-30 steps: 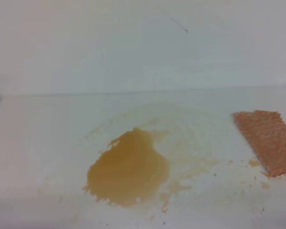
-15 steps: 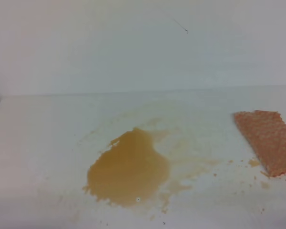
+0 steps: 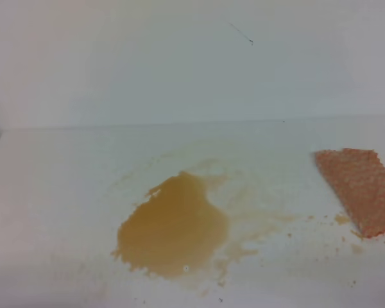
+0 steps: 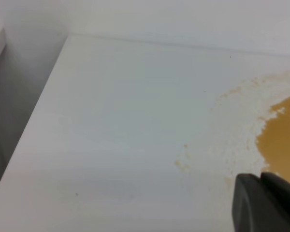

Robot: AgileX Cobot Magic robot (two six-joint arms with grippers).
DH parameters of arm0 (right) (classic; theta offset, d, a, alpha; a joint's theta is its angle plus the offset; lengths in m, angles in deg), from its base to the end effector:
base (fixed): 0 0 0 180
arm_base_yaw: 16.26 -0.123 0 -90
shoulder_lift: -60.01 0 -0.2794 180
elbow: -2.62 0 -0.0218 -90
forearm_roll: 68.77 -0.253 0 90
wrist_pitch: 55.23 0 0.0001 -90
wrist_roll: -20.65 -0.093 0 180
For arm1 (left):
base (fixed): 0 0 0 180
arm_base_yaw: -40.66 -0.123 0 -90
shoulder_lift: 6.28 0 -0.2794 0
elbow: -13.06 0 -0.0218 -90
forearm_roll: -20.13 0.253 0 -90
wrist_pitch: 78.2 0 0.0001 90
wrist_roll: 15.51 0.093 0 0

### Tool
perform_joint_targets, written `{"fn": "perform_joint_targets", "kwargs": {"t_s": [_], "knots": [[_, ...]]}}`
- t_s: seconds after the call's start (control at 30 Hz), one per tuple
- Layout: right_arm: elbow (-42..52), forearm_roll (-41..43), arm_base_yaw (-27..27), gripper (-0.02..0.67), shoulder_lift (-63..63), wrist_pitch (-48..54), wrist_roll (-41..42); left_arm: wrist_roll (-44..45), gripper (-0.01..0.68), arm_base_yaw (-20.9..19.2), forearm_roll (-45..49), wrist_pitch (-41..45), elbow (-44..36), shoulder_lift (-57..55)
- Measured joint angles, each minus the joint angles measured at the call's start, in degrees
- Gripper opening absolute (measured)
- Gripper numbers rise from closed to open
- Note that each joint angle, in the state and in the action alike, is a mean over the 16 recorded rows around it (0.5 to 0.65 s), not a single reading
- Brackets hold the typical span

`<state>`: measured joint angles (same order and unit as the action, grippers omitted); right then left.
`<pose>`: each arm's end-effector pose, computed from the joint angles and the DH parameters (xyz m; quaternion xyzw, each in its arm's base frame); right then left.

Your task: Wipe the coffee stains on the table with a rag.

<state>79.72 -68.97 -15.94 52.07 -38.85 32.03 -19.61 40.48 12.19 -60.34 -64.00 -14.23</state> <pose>0.0646 -0.0003 0.1867 -0.0736 0.7704 -0.0631 0.6301 0.0641 -0.0038 0.1848 -0.0674 0.7781 -0.0789 0.6196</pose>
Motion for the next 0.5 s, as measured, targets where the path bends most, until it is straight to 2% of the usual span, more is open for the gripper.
{"fn": "perform_joint_targets", "kwargs": {"t_s": [0.3,0.5], "knots": [[0.00,0.87,0.00,-0.003,0.00,-11.28,2.64,0.00,-0.003,0.00,0.00,0.00,0.00,0.00],[0.00,0.34,0.00,-0.003,0.00,-22.30,-2.49,0.00,-0.003,0.00,0.00,0.00,0.00,0.00]]}}
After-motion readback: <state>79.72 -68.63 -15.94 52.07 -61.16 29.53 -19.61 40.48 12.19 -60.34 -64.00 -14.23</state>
